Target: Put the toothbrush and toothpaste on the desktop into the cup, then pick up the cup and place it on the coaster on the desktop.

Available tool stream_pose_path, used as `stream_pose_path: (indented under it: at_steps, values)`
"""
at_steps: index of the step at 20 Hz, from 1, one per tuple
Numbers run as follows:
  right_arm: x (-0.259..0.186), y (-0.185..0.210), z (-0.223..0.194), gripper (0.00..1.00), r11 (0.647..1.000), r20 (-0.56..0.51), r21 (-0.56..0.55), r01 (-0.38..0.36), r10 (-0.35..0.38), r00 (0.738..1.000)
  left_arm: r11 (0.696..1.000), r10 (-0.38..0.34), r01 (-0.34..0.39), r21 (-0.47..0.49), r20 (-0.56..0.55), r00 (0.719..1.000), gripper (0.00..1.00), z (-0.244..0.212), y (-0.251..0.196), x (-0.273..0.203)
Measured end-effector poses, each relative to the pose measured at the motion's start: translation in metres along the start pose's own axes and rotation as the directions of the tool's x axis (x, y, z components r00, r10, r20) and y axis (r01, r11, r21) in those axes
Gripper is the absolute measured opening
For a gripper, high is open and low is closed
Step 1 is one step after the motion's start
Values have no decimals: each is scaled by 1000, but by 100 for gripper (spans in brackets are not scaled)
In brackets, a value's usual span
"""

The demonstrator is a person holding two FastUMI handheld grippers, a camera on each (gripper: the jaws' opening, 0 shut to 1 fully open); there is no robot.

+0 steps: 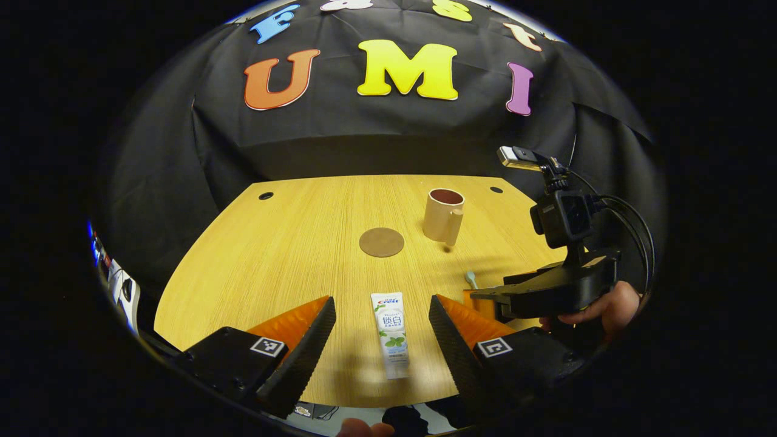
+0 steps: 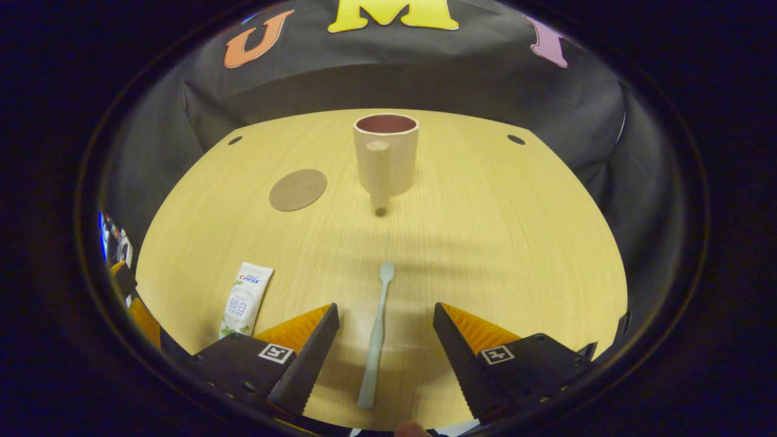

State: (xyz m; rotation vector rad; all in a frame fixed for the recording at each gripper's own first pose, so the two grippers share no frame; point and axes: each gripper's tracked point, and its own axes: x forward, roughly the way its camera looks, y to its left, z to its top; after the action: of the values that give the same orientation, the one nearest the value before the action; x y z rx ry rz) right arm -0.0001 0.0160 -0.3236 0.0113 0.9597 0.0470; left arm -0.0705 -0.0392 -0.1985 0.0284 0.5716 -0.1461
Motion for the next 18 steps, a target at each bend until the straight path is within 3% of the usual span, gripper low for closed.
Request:
stream_pose_path:
  at_steps: [1, 6, 7, 8, 9, 12, 18]
  values:
    - [3, 0, -1, 95, 1000, -8, -3, 4, -4, 1000, 1000, 1, -1, -1, -6, 1000, 99, -1, 1, 1]
    - [13, 8, -5, 68, 1000, -30, 6, -14, 15, 999, 1000, 7, -8, -21, -50, 999, 99, -16, 4, 6]
    - [15, 9, -4, 60, 1000, -28, 1, -9, 9, 1000, 1000, 6, -8, -27, -57, 998, 99, -19, 4, 7]
    - [15, 10, -3, 39, 1000, -25, -4, -10, 10, 1000, 1000, 5, -7, -30, -62, 998, 99, -22, 4, 8]
    - [15, 12, -3, 35, 1000, -25, -6, -8, 8, 1000, 1000, 3, -5, -31, -64, 998, 99, -23, 3, 7]
    - [15, 14, -2, 5, 1000, -28, 18, -14, 15, 1000, 1000, -13, 11, -26, -78, 997, 99, -33, 1, 12]
    - [10, 6, 3, 0, 998, -16, 51, -28, 29, 999, 999, -26, 19, -50, -136, 990, 99, -62, -10, 36]
